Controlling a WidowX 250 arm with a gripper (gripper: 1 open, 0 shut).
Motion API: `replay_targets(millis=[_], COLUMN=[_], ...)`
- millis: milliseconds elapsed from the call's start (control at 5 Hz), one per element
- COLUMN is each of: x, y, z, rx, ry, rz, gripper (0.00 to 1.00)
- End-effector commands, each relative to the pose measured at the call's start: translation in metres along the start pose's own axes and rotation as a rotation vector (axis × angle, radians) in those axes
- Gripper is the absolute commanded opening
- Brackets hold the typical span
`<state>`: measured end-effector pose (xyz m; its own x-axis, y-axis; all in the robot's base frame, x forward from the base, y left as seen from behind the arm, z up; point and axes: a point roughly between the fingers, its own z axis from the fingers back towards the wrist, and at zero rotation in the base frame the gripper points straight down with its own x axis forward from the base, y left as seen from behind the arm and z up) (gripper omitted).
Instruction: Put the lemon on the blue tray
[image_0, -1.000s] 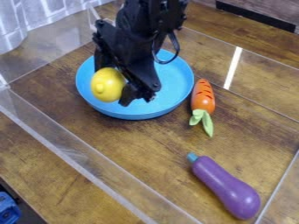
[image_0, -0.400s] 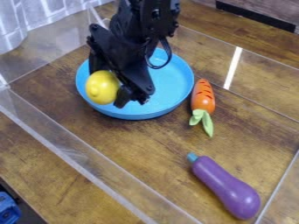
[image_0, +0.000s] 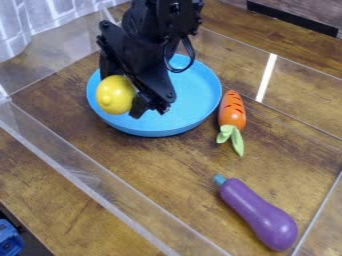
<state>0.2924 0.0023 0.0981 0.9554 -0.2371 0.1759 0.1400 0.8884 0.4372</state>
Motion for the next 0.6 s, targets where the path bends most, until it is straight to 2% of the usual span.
replay_targets(millis=[0,400], x=[0.003,0.006], y=[0.015,0.03], z=[0.016,0.015], rx=[0.011,0.007], ry=[-0.065,-0.103], rz=[0.048,0.071], gripper=[0.0,0.0])
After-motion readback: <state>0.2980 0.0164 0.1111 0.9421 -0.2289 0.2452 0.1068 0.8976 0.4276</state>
